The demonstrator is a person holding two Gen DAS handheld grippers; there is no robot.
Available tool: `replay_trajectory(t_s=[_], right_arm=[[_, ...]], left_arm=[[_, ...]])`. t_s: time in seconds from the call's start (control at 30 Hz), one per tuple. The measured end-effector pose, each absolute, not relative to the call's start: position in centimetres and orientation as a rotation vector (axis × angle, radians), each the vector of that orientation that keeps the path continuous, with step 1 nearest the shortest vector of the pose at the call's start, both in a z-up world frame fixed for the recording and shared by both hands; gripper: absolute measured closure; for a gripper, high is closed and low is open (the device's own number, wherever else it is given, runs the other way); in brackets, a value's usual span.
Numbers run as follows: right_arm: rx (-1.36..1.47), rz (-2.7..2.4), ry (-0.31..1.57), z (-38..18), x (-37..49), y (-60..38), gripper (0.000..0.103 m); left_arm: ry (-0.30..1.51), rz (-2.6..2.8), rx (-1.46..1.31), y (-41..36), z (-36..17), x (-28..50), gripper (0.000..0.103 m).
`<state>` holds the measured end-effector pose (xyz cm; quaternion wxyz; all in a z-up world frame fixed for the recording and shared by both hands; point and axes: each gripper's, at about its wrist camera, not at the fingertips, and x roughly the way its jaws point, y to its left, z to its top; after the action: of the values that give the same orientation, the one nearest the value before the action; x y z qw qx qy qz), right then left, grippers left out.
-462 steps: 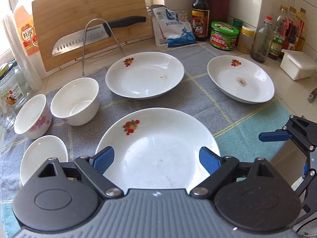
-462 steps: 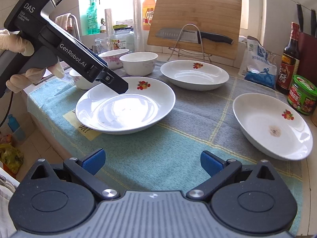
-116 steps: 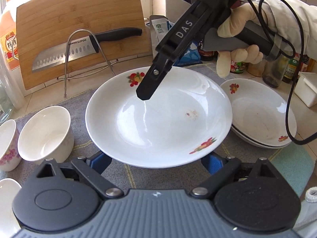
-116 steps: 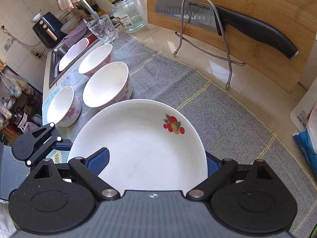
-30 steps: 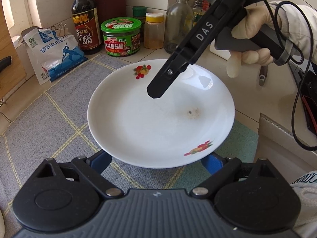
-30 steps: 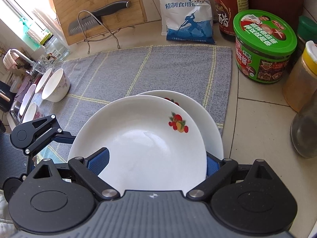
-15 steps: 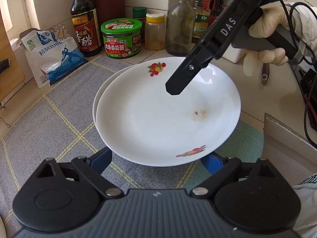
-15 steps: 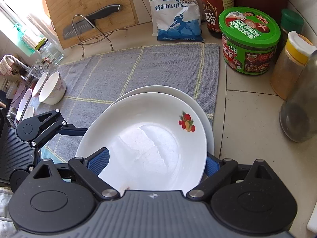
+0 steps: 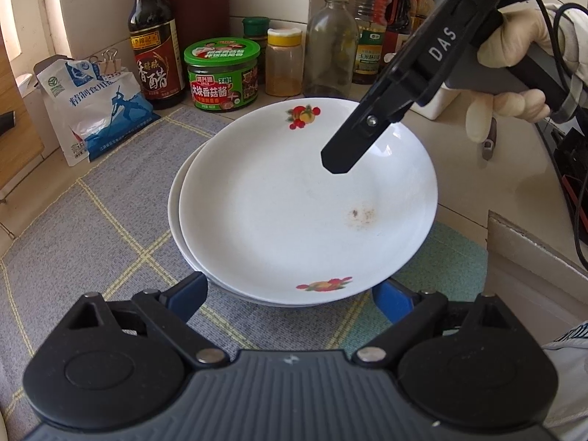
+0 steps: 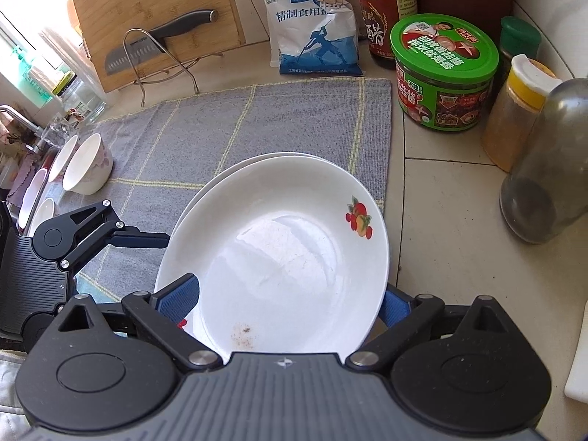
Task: Organize plates and bowls
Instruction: 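Lower the held white plate onto the flower plate stack, then open the right gripper and withdraw it from the plate stack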
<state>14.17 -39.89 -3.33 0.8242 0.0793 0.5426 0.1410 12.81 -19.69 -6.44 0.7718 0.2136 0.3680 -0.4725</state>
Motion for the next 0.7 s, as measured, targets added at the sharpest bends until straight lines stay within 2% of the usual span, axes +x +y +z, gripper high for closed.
replay_trajectory(t_s=[0.4,0.7], right_arm=[[0.060,0.227,1.187,-3.6,14.0,-38.8,0.000],[-0.136,0.177,1.049,-1.6,14.1,-36.0,0.000]], left_arm=[[0.786,-1.021,0.444,-19.6,-6.5,12.6,0.006],[0.700,-1.007,0.428,-18.9,-5.6,11.6,0.006]])
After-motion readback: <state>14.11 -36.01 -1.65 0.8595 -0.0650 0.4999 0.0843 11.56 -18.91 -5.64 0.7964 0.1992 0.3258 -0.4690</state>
